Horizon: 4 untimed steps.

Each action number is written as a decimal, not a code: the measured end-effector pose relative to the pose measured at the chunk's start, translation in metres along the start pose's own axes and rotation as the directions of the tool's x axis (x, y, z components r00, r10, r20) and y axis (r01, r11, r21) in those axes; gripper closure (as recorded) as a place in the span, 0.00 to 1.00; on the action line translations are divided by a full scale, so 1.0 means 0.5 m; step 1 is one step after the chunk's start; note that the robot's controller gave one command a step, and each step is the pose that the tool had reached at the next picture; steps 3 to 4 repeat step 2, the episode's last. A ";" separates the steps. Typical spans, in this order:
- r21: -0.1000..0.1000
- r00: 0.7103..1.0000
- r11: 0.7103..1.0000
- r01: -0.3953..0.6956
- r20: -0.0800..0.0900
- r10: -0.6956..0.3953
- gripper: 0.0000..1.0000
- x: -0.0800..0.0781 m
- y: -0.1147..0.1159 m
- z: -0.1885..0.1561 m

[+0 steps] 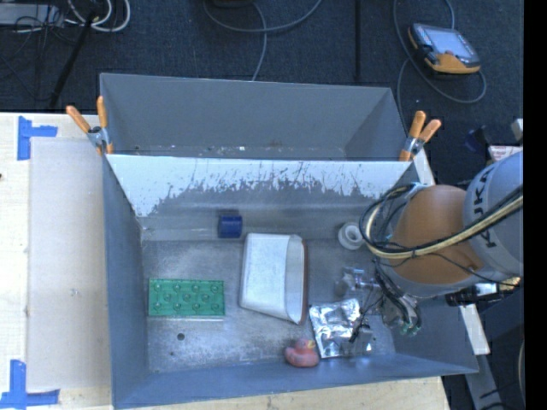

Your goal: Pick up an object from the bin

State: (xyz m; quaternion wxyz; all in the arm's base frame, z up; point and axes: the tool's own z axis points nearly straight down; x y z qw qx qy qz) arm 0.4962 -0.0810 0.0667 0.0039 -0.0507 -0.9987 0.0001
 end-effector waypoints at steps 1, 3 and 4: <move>0.000 1.000 1.000 0.003 0.005 -0.003 1.00 -0.004 0.002 -0.005; 0.000 1.000 1.000 0.007 0.017 -0.007 1.00 -0.021 -0.006 -0.333; 0.000 1.000 1.000 0.007 0.017 -0.007 1.00 -0.021 -0.006 -0.333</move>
Offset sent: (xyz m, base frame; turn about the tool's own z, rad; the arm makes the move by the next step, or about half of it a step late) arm 0.0000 0.0000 0.0000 0.0000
